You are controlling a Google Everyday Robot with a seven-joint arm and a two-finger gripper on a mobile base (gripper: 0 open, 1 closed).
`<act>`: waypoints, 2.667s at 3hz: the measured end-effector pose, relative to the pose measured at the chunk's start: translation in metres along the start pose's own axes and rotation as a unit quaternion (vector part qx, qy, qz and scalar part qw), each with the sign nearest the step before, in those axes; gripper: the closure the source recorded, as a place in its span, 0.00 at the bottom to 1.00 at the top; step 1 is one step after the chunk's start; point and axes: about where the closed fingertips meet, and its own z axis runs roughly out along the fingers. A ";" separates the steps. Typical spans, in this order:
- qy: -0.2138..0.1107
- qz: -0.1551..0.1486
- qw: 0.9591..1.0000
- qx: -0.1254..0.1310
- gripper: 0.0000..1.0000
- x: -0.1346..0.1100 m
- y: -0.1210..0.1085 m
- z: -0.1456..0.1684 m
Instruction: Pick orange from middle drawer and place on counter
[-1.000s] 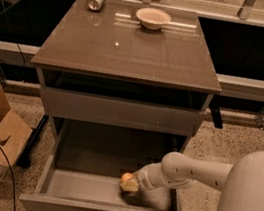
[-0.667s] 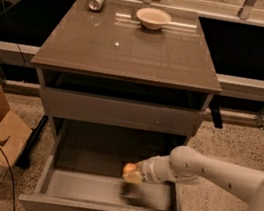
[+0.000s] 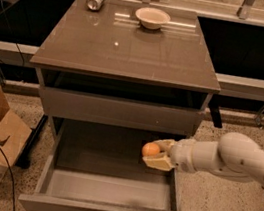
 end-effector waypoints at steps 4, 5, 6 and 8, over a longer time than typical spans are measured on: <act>-0.017 -0.190 0.975 0.112 1.00 -0.223 -0.093 -0.202; 0.008 -0.146 0.986 0.084 1.00 -0.228 -0.145 -0.172; 0.023 -0.088 0.995 0.047 1.00 -0.214 -0.192 -0.116; 0.008 -0.064 0.995 0.076 1.00 -0.224 -0.261 -0.067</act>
Offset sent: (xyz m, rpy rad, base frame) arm 0.0439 -0.0655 0.3176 -0.1060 -0.5815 0.0666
